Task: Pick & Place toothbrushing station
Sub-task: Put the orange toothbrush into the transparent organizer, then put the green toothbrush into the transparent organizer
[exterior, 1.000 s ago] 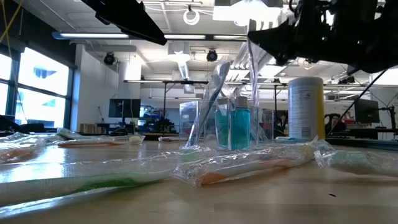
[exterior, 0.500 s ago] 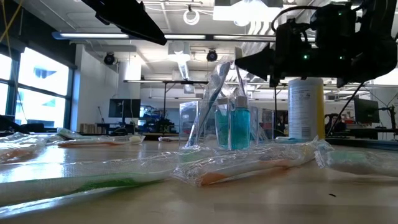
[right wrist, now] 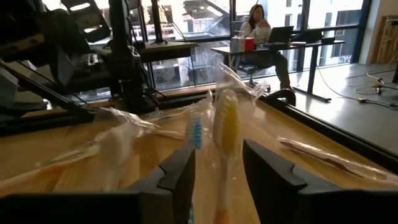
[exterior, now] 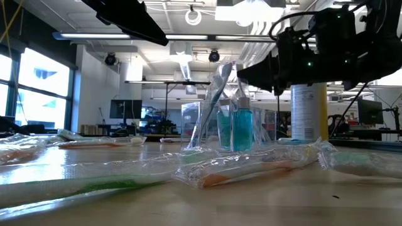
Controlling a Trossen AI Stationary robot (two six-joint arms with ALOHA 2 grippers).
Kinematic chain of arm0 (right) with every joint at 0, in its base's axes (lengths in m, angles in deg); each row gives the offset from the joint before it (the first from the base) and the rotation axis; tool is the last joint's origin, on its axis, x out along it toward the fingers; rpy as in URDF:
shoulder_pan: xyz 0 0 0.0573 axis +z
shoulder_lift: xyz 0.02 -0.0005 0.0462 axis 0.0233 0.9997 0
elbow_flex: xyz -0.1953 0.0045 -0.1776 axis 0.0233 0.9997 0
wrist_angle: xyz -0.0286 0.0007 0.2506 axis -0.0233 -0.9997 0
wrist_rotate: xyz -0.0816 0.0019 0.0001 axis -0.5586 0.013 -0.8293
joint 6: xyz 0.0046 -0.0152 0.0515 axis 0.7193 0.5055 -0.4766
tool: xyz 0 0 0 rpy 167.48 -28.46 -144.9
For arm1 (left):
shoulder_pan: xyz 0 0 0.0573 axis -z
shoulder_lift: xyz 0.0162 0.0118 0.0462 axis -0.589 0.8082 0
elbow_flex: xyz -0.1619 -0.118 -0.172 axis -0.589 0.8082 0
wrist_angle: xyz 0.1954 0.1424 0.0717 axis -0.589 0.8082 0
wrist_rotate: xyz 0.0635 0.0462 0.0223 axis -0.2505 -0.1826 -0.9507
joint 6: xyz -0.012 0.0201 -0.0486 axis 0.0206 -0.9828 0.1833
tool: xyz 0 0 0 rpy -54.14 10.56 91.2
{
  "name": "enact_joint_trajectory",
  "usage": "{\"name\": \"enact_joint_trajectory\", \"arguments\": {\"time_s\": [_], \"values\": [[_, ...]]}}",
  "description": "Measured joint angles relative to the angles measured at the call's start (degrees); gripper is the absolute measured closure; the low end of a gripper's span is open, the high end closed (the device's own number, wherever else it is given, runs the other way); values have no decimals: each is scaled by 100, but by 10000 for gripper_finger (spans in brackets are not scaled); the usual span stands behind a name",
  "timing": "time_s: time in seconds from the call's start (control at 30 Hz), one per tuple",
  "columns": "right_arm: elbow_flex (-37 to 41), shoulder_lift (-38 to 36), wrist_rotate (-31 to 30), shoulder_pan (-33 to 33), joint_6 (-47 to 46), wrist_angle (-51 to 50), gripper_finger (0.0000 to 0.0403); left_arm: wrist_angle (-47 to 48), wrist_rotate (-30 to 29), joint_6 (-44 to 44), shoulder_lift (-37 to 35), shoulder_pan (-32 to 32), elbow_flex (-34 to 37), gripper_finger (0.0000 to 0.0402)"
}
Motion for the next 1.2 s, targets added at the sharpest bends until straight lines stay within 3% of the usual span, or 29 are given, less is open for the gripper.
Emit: {"name": "enact_joint_trajectory", "arguments": {"time_s": [0.33, 0.53, 0.7, 0.97, 1.2], "values": [[0, -309, -33, 257, 274, -165, 160, 0, 0, 0, 0, -1, 0, 164], [0, -973, -300, 437, 371, -884, 112, 2, -1, 0, 0, -1, 0, 164], [0, -1806, -315, 828, 187, -1968, 104, 2, 0, 0, 0, 0, 0, 164], [0, -3527, -518, 1910, 936, -3104, 118, 9, -2, 0, 0, 1, 0, 164], [-248, -4479, -454, 2940, -81, -5537, 121, 11, -2, 0, 0, 1, 0, 164]]}}
